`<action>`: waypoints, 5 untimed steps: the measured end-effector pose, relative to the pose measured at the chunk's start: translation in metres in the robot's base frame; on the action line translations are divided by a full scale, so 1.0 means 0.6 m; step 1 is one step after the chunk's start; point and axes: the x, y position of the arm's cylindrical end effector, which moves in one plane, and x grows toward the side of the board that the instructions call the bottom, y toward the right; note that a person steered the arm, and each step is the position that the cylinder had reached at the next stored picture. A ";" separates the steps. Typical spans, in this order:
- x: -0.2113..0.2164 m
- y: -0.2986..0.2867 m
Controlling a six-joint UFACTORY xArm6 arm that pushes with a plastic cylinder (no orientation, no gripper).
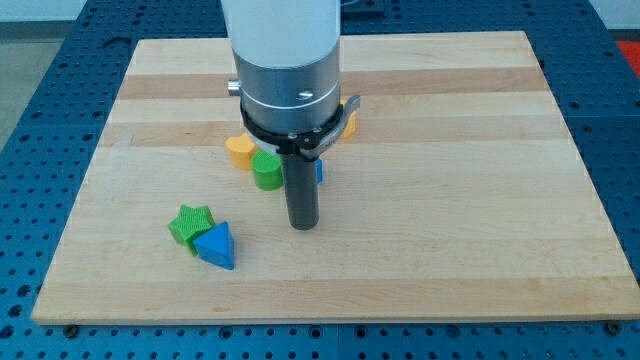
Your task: Point your arm at the blue triangle
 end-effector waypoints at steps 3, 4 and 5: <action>0.000 -0.068; 0.000 -0.092; -0.003 -0.111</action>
